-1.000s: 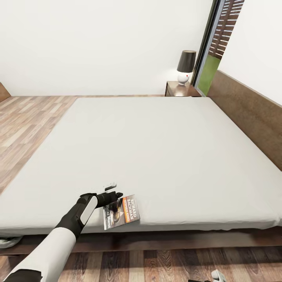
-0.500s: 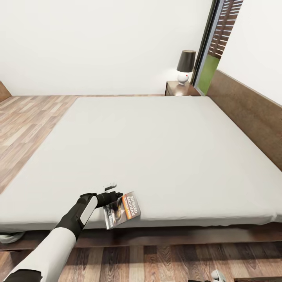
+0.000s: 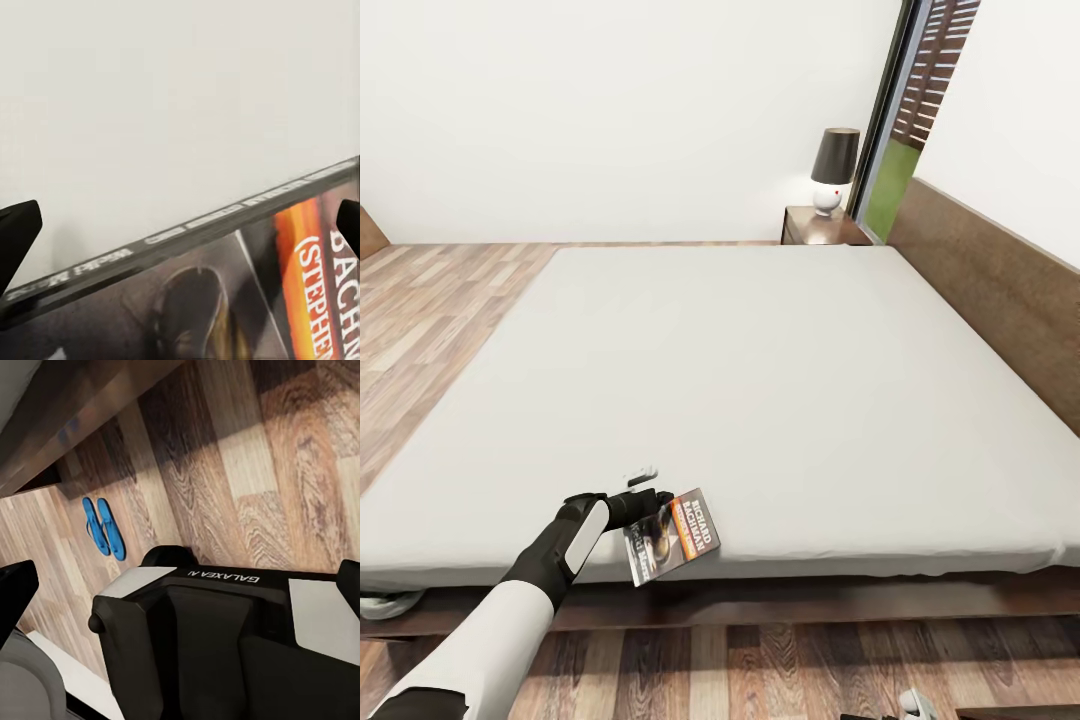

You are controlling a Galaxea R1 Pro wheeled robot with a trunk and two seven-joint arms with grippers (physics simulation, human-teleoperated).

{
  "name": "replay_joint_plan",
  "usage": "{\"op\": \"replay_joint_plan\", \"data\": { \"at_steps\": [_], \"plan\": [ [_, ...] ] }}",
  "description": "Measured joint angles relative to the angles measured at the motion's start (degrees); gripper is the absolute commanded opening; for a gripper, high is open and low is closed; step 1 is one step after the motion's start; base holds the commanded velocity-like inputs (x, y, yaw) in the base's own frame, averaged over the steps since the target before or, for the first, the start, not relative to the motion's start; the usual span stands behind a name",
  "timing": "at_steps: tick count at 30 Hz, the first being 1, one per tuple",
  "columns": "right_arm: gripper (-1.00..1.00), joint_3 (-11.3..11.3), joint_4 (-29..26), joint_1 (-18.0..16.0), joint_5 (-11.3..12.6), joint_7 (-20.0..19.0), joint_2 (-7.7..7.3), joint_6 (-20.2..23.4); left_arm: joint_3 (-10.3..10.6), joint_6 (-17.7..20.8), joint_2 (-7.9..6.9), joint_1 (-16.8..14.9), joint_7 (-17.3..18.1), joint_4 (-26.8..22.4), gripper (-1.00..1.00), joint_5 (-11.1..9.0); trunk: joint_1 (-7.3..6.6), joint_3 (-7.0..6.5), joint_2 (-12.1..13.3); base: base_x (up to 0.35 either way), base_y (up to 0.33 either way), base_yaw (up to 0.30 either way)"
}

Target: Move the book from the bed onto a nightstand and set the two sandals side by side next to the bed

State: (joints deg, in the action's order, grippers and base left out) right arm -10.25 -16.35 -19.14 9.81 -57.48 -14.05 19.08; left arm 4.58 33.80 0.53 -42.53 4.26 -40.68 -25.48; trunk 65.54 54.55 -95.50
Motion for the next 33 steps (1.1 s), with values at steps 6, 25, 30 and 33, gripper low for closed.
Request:
{"op": "replay_joint_plan", "data": {
  "at_steps": [6, 25, 30, 33],
  "plan": [
    [1.00, 0.00, 0.00, 0.00, 0.00, 0.01, 0.00, 0.00, 0.01, 0.09, 0.00, 0.01, -0.11, 0.03, 1.00, 0.07, -0.43, -0.35, 0.79, 0.000, 0.000, 0.000],
    [1.00, 0.00, 0.00, 0.00, 0.00, -0.05, 0.00, 0.00, 0.01, 0.14, 0.00, 0.01, -0.08, 0.03, 1.00, 0.07, -4.61, -3.76, 8.41, 0.000, 0.000, 0.000],
    [1.00, 0.00, 0.00, 0.00, 0.00, -0.05, 0.00, 0.00, 0.01, 0.15, 0.00, 0.01, -0.12, 0.03, 1.00, 0.07, -5.70, -4.66, 10.42, 0.000, 0.000, 0.000],
    [1.00, 0.00, 0.00, 0.00, 0.00, -0.06, 0.00, 0.00, 0.01, 0.16, 0.00, 0.01, -0.10, 0.03, 1.00, 0.07, -6.36, -5.20, 11.62, 0.000, 0.000, 0.000]
  ]
}}
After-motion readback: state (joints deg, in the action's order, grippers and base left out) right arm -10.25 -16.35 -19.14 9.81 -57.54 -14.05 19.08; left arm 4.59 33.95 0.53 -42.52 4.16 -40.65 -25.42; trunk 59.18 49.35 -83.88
